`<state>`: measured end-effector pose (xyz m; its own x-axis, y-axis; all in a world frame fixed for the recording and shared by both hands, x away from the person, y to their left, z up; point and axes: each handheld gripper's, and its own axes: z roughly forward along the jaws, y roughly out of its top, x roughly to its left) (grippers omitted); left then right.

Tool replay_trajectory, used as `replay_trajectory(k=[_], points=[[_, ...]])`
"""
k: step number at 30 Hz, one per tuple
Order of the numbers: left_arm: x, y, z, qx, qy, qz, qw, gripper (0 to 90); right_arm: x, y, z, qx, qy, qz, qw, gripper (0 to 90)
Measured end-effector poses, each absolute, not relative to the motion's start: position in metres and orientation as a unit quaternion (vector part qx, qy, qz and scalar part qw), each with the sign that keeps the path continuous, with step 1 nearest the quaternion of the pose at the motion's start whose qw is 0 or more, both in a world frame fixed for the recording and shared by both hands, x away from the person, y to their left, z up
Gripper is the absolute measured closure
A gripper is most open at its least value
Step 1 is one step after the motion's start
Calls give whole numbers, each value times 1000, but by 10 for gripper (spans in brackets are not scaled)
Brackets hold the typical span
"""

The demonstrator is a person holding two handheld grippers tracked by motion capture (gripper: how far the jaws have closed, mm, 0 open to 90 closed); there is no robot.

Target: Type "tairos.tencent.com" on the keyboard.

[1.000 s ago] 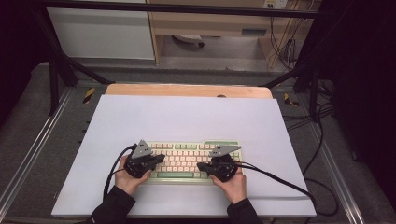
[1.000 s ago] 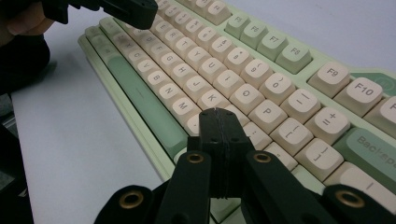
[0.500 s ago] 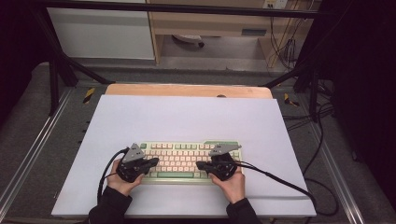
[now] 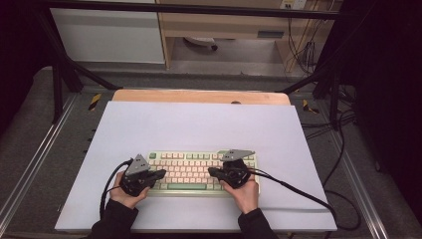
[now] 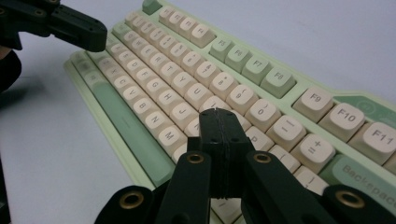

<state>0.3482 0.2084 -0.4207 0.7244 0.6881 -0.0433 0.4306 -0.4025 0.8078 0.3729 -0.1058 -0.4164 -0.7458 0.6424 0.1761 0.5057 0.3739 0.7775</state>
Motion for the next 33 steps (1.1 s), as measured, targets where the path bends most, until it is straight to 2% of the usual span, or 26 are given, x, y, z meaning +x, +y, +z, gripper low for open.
replay_trajectory(k=[14,33], points=[[349,211,-421,821,343,151,430,900,392,-94,-425,363,827,420,87,900],[350,211,-421,822,343,150,429,900,394,-89,-433,357,832,416,83,900]])
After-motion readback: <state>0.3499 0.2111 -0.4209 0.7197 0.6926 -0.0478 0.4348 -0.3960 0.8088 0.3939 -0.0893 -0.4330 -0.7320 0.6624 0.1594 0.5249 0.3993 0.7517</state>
